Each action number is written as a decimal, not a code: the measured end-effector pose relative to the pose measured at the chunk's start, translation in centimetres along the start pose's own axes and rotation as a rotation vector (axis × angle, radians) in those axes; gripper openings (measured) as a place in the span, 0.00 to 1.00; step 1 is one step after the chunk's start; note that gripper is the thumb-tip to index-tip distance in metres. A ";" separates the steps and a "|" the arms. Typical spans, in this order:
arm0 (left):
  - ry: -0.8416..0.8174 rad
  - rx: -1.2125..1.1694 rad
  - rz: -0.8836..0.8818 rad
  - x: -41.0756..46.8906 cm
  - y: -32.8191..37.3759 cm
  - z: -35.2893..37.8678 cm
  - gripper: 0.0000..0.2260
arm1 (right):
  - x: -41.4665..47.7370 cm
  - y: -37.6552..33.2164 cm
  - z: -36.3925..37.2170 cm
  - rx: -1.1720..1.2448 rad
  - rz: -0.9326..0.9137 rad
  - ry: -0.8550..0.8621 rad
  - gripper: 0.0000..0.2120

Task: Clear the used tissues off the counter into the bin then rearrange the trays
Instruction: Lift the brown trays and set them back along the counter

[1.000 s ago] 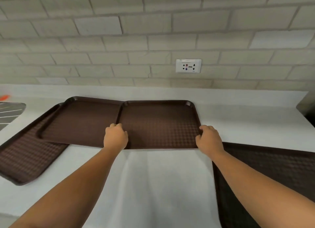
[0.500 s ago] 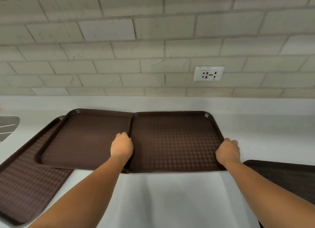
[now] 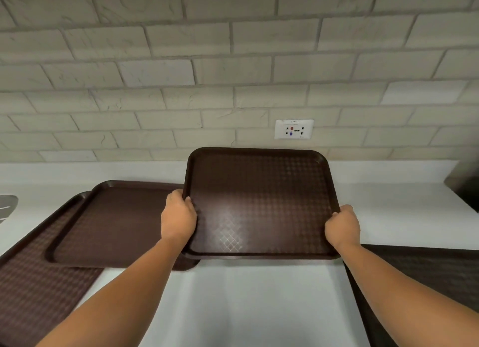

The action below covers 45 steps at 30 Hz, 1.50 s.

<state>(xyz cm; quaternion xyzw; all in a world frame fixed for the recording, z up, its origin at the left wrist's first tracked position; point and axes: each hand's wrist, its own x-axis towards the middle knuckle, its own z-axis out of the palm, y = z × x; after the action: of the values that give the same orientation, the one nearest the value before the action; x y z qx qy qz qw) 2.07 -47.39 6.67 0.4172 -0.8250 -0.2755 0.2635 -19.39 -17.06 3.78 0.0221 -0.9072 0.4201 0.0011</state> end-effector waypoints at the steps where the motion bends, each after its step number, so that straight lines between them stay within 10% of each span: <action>1: 0.008 -0.020 0.005 -0.5 0.7 -0.2 0.10 | 0.0 0.1 -0.9 0.007 -0.013 0.006 0.02; 26: -0.035 -0.164 0.071 -28.5 20.1 11.2 0.04 | 0.6 23.4 -31.1 -0.081 -0.105 0.180 0.07; 34: -0.376 -0.003 0.045 -33.0 19.9 15.0 0.14 | 0.6 31.5 -34.0 -0.146 -0.046 0.030 0.08; 45: -0.375 0.172 0.039 -35.2 19.7 17.3 0.12 | 0.1 35.8 -34.0 -0.251 -0.058 -0.006 0.08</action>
<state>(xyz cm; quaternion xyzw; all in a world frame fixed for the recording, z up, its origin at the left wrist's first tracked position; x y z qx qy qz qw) -2.15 -4.14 0.48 0.3636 -0.8880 -0.2716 0.0741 -21.50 31.96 -1.49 0.0495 -0.9517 0.3028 0.0134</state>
